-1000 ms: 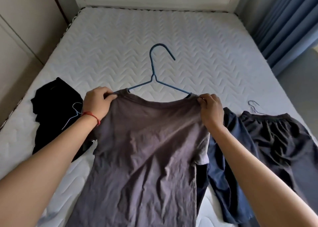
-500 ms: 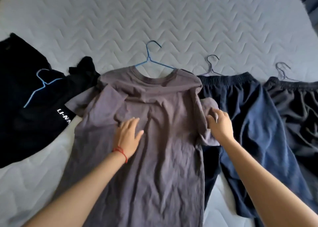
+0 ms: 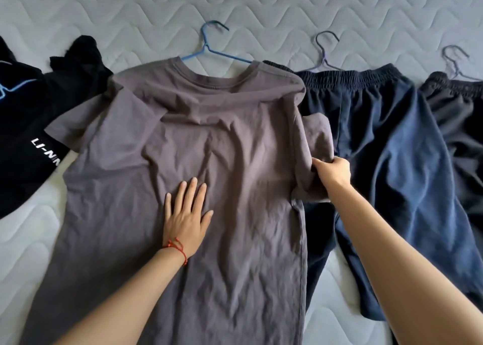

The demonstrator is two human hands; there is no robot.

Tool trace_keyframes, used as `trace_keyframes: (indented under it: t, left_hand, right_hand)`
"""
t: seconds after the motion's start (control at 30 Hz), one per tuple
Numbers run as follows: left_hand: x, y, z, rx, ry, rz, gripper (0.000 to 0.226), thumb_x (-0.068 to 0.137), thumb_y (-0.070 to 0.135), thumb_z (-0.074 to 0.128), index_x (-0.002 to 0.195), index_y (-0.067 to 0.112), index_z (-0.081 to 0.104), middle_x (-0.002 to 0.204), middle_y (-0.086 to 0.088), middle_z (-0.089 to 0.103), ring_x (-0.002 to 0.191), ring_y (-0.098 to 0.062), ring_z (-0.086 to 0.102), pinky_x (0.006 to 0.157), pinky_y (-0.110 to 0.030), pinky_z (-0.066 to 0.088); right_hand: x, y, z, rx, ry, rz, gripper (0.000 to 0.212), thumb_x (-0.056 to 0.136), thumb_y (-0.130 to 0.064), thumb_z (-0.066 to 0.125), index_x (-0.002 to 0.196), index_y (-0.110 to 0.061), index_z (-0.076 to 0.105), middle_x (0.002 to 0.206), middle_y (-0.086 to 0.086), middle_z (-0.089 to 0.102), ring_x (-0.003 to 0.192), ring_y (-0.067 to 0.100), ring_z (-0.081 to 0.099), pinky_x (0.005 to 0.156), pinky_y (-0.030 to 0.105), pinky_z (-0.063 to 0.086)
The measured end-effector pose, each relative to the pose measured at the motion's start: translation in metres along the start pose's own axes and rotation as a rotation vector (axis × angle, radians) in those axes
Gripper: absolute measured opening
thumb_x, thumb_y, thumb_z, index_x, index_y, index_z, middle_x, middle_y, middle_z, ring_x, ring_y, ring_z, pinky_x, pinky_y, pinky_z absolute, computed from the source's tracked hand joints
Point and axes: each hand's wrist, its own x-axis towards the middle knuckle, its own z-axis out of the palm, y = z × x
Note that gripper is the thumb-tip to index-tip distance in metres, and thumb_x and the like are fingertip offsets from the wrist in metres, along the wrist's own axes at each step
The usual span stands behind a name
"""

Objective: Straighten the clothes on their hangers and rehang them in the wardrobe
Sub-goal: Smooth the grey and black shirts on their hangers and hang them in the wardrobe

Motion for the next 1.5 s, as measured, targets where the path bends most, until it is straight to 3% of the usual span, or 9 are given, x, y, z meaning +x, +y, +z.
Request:
trace_keyframes:
  t: [0.23,0.43,0.63,0.73,0.8,0.97,1.07,1.3,1.5]
  left_hand:
    - [-0.001,-0.001,0.001,0.004,-0.028,-0.029,0.064,0.093,0.052,0.003,0.139,0.018,0.032,0.146,-0.008,0.041,0.134,-0.023,0.026,0.105,-0.054,0.03]
    - [0.0,0.001,0.006,0.006,0.002,-0.035,0.064,0.093,0.052,0.003,0.14,0.018,0.029,0.147,-0.008,0.039,0.135,-0.024,0.025,0.107,-0.051,0.021]
    - [0.0,0.0,0.009,0.017,0.024,-0.036,0.064,0.093,0.052,0.002,0.142,0.018,0.027,0.148,-0.008,0.037,0.136,-0.025,0.026,0.108,-0.054,0.025]
    - [0.001,0.0,0.011,0.023,0.046,-0.029,0.059,0.093,0.05,0.011,0.141,0.019,0.027,0.148,-0.008,0.037,0.136,-0.025,0.026,0.107,-0.055,0.025]
    - [0.001,0.0,0.012,0.021,0.054,-0.028,0.059,0.091,0.048,0.02,0.141,0.018,0.028,0.148,-0.008,0.037,0.136,-0.024,0.026,0.107,-0.055,0.026]
    - [0.001,-0.001,0.011,0.024,0.021,-0.037,0.065,0.093,0.052,0.001,0.142,0.019,0.026,0.148,-0.008,0.037,0.137,-0.025,0.027,0.108,-0.053,0.022]
    - [0.001,0.0,0.012,0.019,0.021,-0.035,0.064,0.092,0.052,0.002,0.142,0.019,0.026,0.148,-0.008,0.037,0.136,-0.024,0.025,0.109,-0.052,0.02]
    - [0.001,-0.002,0.012,0.033,0.045,-0.023,0.06,0.093,0.05,0.011,0.141,0.018,0.027,0.148,-0.008,0.038,0.136,-0.024,0.024,0.108,-0.051,0.016]
    - [0.004,-0.005,0.014,0.037,0.075,0.014,0.061,0.086,0.047,0.03,0.139,0.018,0.032,0.147,-0.008,0.039,0.135,-0.024,0.024,0.107,-0.05,0.015]
  right_hand:
    - [-0.013,0.011,-0.046,0.149,0.484,0.032,0.031,0.08,-0.027,0.062,0.095,0.0,0.061,0.102,0.021,0.065,0.101,0.035,0.058,0.085,0.036,0.042]
    - [0.001,0.032,-0.06,0.409,0.125,0.212,0.033,0.068,-0.031,0.076,0.059,-0.016,0.048,0.072,0.006,0.052,0.074,0.017,0.049,0.064,0.031,0.041]
    - [0.032,0.012,-0.067,0.565,-0.049,0.307,0.088,0.059,-0.053,0.077,0.13,-0.011,0.046,0.128,0.001,0.053,0.114,0.023,0.054,0.101,0.048,0.043]
    - [0.038,0.003,-0.064,0.473,0.06,0.118,0.019,0.073,-0.025,0.074,0.084,-0.016,0.061,0.103,0.007,0.063,0.087,0.015,0.061,0.081,0.032,0.052]
    - [0.038,-0.001,-0.066,0.399,0.25,-0.07,0.024,0.075,-0.02,0.068,0.059,-0.022,0.049,0.075,0.001,0.058,0.064,0.001,0.052,0.063,0.021,0.044]
    - [0.034,0.01,-0.088,0.338,0.615,-0.094,0.018,0.085,-0.02,0.056,0.1,-0.015,0.065,0.1,0.008,0.067,0.094,0.014,0.061,0.076,0.007,0.038]
    - [0.026,0.019,-0.079,0.115,0.534,0.003,0.052,0.088,-0.02,0.055,0.136,-0.009,0.039,0.133,0.013,0.049,0.127,0.026,0.042,0.098,0.022,0.026]
    - [-0.05,-0.007,0.039,-0.338,0.275,-0.699,0.047,0.086,-0.022,0.053,0.131,-0.011,0.047,0.145,0.014,0.039,0.138,0.031,0.027,0.114,0.039,0.005]
    - [-0.061,-0.008,0.087,-0.214,0.106,-0.716,0.043,0.089,-0.018,0.053,0.129,-0.005,0.049,0.145,0.018,0.037,0.135,0.033,0.033,0.112,0.043,0.025]
